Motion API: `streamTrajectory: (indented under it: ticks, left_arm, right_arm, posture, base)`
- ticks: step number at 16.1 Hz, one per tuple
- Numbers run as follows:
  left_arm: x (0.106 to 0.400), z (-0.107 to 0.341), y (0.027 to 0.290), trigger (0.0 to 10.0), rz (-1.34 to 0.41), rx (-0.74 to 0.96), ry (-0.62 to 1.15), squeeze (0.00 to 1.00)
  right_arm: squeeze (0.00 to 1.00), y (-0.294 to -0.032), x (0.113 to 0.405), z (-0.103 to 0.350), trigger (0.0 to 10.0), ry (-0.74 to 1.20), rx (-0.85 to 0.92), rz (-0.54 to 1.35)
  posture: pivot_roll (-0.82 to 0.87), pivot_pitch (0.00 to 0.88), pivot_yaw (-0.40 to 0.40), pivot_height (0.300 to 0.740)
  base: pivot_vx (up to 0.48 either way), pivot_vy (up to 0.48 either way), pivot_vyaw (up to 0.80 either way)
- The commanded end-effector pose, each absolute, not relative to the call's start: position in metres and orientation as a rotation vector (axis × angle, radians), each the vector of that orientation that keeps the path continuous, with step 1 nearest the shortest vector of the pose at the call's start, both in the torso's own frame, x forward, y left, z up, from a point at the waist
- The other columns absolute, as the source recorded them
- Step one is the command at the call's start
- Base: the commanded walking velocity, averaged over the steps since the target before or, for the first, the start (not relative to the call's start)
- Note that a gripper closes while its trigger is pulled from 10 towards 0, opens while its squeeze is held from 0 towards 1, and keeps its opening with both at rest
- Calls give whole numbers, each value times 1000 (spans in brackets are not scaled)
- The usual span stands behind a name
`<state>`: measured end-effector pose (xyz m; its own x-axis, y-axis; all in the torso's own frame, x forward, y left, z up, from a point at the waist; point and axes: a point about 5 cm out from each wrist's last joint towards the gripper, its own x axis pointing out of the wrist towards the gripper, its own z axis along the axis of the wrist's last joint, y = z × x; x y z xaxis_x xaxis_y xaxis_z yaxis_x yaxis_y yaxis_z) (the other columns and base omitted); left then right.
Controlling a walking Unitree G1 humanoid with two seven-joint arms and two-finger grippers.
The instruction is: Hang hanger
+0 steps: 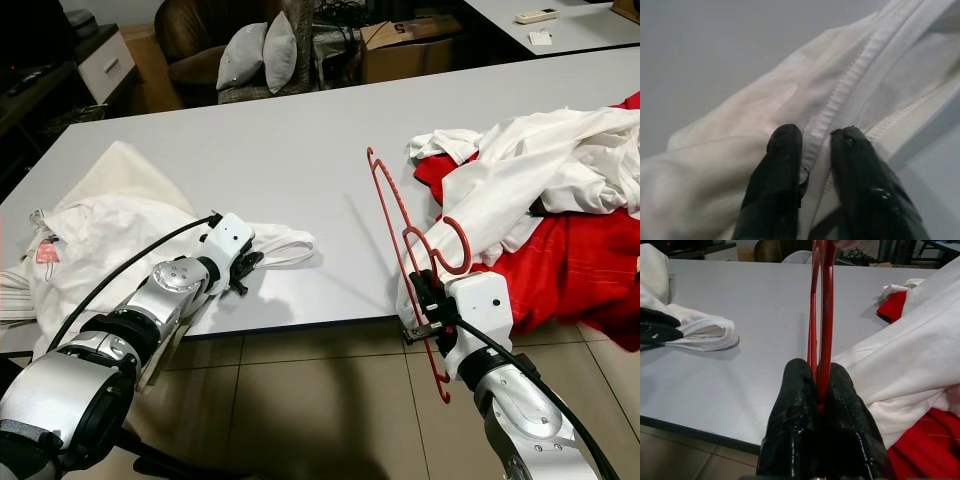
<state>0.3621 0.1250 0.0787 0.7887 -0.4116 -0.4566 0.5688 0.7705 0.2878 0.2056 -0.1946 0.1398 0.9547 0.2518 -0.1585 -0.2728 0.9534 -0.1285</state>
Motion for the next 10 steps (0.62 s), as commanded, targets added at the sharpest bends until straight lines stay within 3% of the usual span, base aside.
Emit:
streamTrajectory:
  ticks: [1, 2, 3, 10]
  left_arm:
    - [353, 63, 131, 2471, -568, 451, 479, 0]
    - [353, 63, 131, 2471, -568, 451, 479, 0]
    - [350, 57, 133, 0, -582, 463, 529, 0]
    - [358, 67, 146, 0, -463, 423, 500, 0]
  right_arm:
    - [0, -191, 208, 142, 10000, 137, -155, 295]
    - [0, -191, 208, 142, 10000, 137, -155, 295]
    - [0, -190, 209, 143, 10000, 135, -157, 297]
    - [0, -189, 211, 143, 10000, 129, -166, 306]
  posture:
    - [-246, 0, 179, 740]
    - [-246, 0, 179, 740]
    - [-247, 0, 179, 740]
    - [-242, 0, 175, 740]
  base:
    - [0, 0, 0]
    - [0, 0, 0]
    - [0, 0, 0]
    - [0, 0, 0]
